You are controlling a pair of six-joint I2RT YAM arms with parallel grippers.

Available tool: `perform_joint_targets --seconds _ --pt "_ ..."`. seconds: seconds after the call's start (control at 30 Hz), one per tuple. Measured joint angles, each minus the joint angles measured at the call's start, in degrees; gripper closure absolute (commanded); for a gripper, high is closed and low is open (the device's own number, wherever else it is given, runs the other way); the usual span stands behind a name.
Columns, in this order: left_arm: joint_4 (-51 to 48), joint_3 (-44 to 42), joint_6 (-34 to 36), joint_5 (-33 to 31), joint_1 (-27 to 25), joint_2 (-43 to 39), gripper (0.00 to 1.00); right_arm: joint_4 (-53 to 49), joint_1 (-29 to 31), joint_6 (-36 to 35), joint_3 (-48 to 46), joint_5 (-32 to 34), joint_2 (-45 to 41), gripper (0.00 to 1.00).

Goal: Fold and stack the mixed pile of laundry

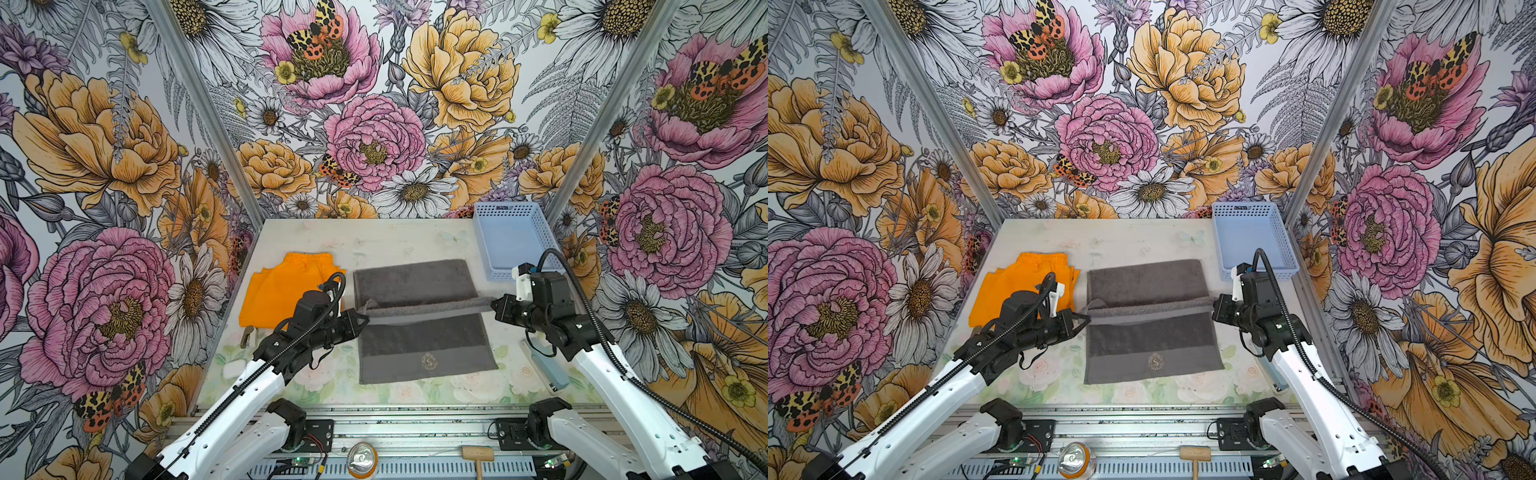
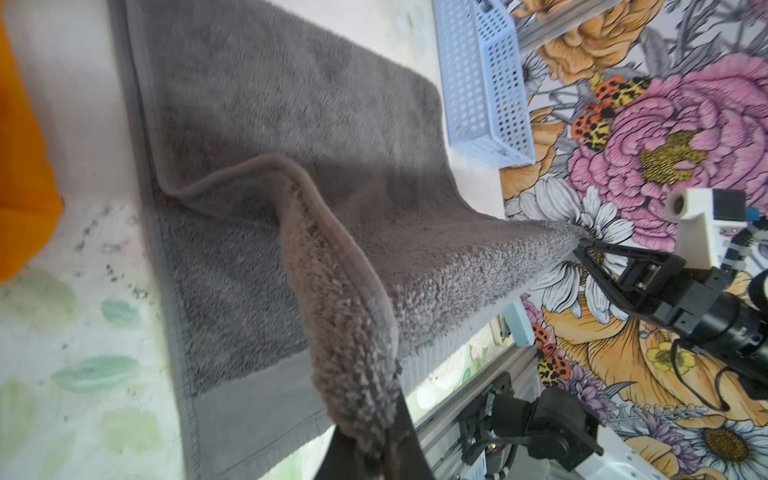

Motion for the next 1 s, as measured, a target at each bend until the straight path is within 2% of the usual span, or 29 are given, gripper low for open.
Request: perform_joint_targets --seconds 0.33,0.43,0.53,0.6,0.77,0.87,1.0 --pt "-6.9 -8.9 -8.1 -0.2 -6.3 -10.5 1.00 -3.8 3.1 6.7 -7.2 -2.1 -4.4 1.00" --pt "-9.2 -9.3 -9.4 -0.7 -6.6 -13.3 1.00 -4.9 3.5 7.5 -7.3 -2.0 -5.1 1.00" --pt "-10.0 -7.0 -9.4 -1.7 -5.8 -12.3 1.00 -6.3 3.6 6.9 -4.1 -0.9 -3.0 1.00" --pt "-10.0 -3.5 -7.6 -1.8 -3.5 -8.7 1.00 -6.5 3.6 5.2 1.2 0.2 0.9 1.00" --pt "-7.5 10.1 0.9 -0.4 6.4 5.4 1.00 -1.4 2.3 -0.4 17.1 2.1 12.5 1.00" --pt "-5.6 21.2 7.7 0.7 11.8 15.7 1.00 3.1 1.7 -4.4 26.3 3.1 20.3 1.00" --pt "-4.1 37.8 16.0 0.9 15.1 28.7 1.00 8.2 0.3 -9.0 37.9 4.5 31.0 1.00"
